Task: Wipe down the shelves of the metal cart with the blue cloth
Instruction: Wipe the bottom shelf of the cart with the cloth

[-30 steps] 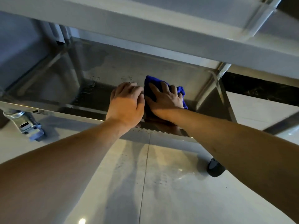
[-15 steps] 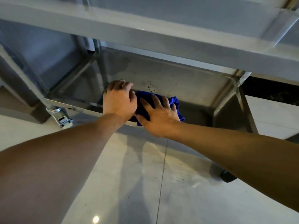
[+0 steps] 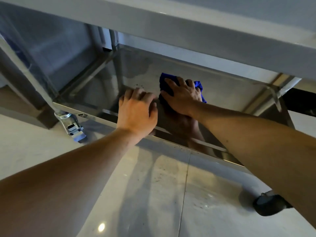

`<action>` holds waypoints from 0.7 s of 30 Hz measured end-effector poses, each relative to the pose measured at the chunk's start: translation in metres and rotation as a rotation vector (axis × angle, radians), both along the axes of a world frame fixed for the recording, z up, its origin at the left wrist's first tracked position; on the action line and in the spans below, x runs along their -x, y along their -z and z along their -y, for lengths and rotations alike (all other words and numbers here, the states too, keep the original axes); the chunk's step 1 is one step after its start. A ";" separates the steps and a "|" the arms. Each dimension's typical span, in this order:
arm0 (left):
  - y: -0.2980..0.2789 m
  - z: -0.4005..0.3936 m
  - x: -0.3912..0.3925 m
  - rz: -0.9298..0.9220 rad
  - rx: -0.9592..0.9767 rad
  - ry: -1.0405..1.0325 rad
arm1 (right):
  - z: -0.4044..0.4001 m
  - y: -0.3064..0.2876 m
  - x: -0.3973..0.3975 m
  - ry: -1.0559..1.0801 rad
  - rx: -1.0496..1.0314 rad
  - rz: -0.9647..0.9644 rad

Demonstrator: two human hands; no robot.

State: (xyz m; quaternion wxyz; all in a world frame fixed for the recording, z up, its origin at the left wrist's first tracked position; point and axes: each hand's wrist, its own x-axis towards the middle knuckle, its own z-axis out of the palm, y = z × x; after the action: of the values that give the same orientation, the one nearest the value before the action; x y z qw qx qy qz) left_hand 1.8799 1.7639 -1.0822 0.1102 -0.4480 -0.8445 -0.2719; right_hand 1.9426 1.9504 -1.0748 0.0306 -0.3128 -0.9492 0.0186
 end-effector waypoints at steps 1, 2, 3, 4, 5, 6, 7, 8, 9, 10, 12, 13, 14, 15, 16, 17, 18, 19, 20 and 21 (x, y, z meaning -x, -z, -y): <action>0.001 0.000 0.001 -0.003 -0.007 0.003 | -0.007 0.000 0.006 0.017 0.001 -0.003; 0.003 0.000 0.003 0.004 -0.022 0.004 | -0.014 0.000 0.013 0.037 0.000 -0.008; 0.004 0.000 0.004 0.013 -0.041 0.005 | -0.020 0.001 0.020 0.058 -0.002 -0.015; 0.005 -0.001 0.005 0.022 -0.058 0.007 | -0.026 0.002 0.027 0.078 -0.002 -0.021; 0.006 -0.001 0.005 0.028 -0.069 0.006 | -0.032 0.002 0.035 0.098 0.002 -0.025; 0.007 -0.002 0.006 0.030 -0.072 0.002 | -0.038 0.002 0.043 0.116 0.009 -0.029; 0.008 -0.003 0.005 0.028 -0.067 -0.005 | -0.044 0.002 0.051 0.133 0.020 -0.033; 0.008 -0.003 0.005 0.027 -0.057 -0.014 | -0.049 0.002 0.058 0.147 0.031 -0.036; 0.008 -0.004 0.005 0.026 -0.046 -0.019 | -0.052 0.001 0.066 0.161 0.035 -0.036; 0.008 -0.004 0.005 0.026 -0.040 -0.022 | -0.055 0.001 0.073 0.175 0.032 -0.033; 0.009 -0.005 0.004 0.015 -0.046 -0.024 | -0.055 0.002 0.086 0.198 0.018 -0.027; 0.010 -0.005 0.004 0.006 -0.052 -0.027 | -0.054 0.002 0.091 0.202 0.013 -0.027; 0.011 -0.004 0.005 -0.001 -0.062 -0.030 | -0.052 0.003 0.096 0.202 0.012 -0.028; 0.012 -0.004 0.005 -0.005 -0.074 -0.031 | -0.051 0.003 0.100 0.201 0.012 -0.030; 0.012 -0.004 0.006 -0.007 -0.085 -0.033 | -0.050 0.002 0.102 0.198 0.016 -0.030; 0.012 -0.004 0.005 -0.006 -0.091 -0.035 | -0.049 0.001 0.103 0.189 0.021 -0.023; 0.012 -0.004 0.005 -0.002 -0.096 -0.035 | -0.048 0.001 0.103 0.175 0.028 -0.014; 0.012 -0.004 0.005 0.004 -0.101 -0.033 | -0.045 0.000 0.102 0.157 0.031 -0.005; 0.011 -0.004 0.005 0.012 -0.106 -0.029 | -0.042 0.000 0.100 0.135 0.029 0.002; 0.010 -0.003 0.005 0.025 -0.109 -0.024 | -0.036 0.001 0.098 0.110 0.025 0.007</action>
State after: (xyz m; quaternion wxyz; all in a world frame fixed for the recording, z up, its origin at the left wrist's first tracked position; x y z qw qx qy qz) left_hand 1.8748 1.7669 -1.0924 0.1269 -0.4275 -0.8353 -0.3217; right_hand 1.8448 1.9865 -1.0754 0.0245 -0.3647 -0.9304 0.0279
